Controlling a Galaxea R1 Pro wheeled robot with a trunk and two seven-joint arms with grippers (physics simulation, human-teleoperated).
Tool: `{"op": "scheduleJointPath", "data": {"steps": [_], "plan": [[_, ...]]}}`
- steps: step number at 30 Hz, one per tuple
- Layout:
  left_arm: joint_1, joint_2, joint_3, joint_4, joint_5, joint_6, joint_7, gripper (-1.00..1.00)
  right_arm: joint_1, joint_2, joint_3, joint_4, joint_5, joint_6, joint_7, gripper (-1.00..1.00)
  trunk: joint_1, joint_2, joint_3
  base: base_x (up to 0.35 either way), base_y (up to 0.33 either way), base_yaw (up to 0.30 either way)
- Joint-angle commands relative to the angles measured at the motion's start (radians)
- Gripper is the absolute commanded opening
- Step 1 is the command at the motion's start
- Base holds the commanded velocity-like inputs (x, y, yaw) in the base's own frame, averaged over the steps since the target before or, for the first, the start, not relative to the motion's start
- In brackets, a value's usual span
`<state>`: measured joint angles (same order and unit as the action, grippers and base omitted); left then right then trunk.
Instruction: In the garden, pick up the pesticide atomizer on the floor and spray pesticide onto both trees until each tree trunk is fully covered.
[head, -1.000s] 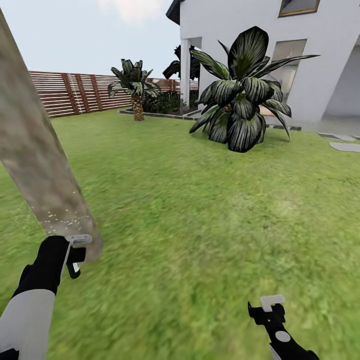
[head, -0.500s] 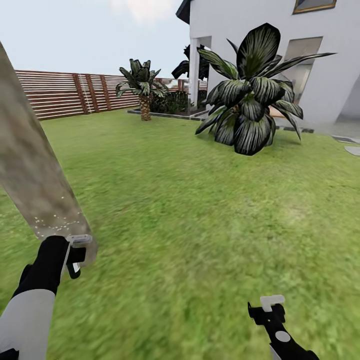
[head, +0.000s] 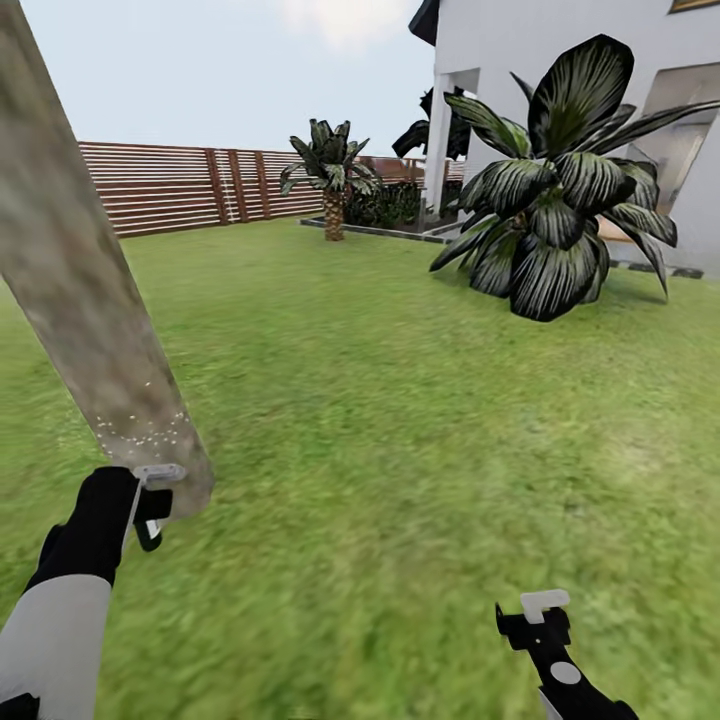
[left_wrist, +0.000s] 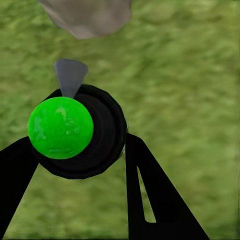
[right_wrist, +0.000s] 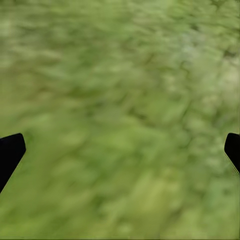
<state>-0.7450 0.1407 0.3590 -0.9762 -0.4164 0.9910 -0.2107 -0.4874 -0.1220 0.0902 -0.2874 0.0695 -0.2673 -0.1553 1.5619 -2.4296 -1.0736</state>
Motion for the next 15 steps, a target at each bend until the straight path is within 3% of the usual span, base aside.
{"op": "scheduleJointPath", "data": {"steps": [1,9,15], "plan": [[-0.003,-0.001,0.002,-0.001,-0.012,0.004,-0.011,-1.00,0.000,-0.001,0.008,0.001,0.007,0.000,-0.010,1.00,0.000,0.000,-0.001,0.079,-0.264,0.123],[-0.024,-0.004,-0.004,-0.003,-0.010,0.010,-0.013,-1.00,0.000,-0.004,0.007,0.002,0.007,0.000,-0.012,1.00,0.000,0.000,-0.001,0.209,-0.145,0.018],[-0.069,-0.003,-0.006,-0.018,-0.014,0.015,-0.013,-1.00,0.000,-0.003,0.008,0.001,0.007,0.000,-0.011,1.00,0.000,0.000,-0.001,0.030,-0.004,0.025]]}}
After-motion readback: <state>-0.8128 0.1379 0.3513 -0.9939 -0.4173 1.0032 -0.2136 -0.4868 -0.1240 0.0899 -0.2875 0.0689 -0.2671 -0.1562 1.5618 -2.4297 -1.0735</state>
